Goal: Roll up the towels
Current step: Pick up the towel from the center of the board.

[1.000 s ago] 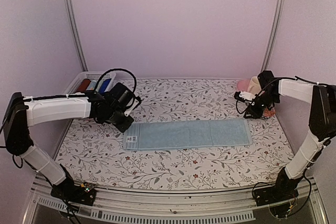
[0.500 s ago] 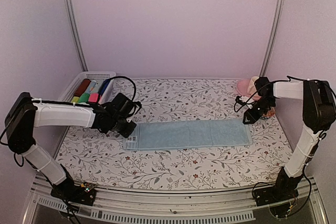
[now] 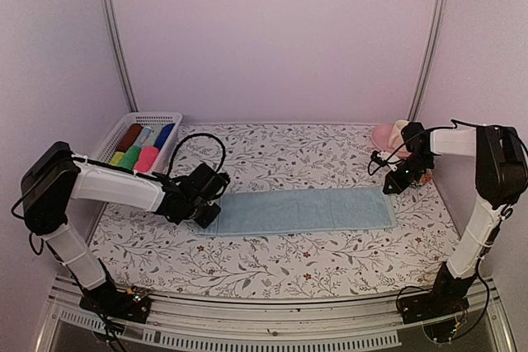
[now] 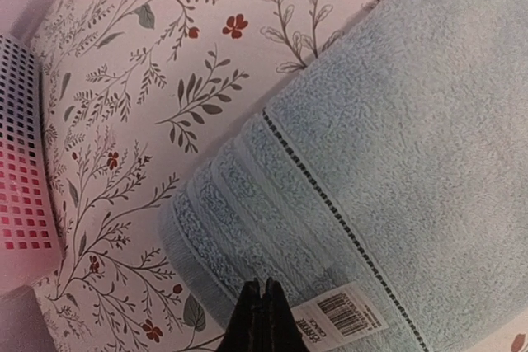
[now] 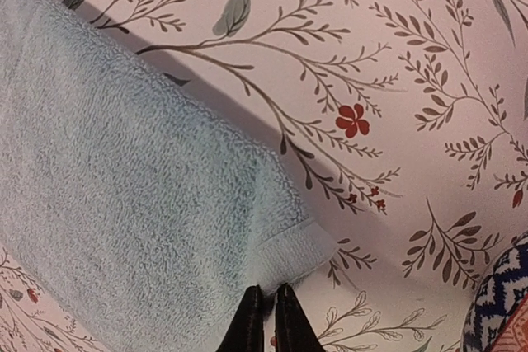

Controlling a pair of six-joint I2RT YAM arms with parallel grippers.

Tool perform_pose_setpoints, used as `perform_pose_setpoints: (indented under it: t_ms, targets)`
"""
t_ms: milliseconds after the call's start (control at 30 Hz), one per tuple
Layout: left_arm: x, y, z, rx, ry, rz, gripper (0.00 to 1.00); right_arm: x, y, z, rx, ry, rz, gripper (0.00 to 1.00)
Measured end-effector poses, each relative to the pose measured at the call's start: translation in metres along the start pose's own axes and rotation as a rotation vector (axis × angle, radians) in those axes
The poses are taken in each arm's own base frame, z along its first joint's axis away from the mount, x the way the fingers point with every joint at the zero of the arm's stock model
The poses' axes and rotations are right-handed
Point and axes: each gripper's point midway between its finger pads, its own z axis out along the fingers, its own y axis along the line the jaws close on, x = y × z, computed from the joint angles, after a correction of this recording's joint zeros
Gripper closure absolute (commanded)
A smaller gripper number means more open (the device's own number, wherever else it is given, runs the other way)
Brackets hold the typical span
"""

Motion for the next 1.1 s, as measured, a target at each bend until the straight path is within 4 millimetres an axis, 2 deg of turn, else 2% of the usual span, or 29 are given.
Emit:
perform_pose_setpoints:
  t_ms: [267, 767, 1100]
  targets:
    - [0.003, 0.003, 0.002, -0.043, 0.011, 0.008, 1.00, 0.000, 0.000, 0.000, -0.003, 0.000, 0.006, 0.97]
    - [0.011, -0.004, 0.019, -0.093, 0.091, 0.044, 1.00, 0.001, -0.015, 0.010, 0.056, 0.028, 0.030, 0.98]
    - [0.019, -0.003, 0.023, -0.119, 0.124, 0.055, 1.00, -0.013, -0.027, 0.007, 0.091, 0.006, 0.031, 0.98]
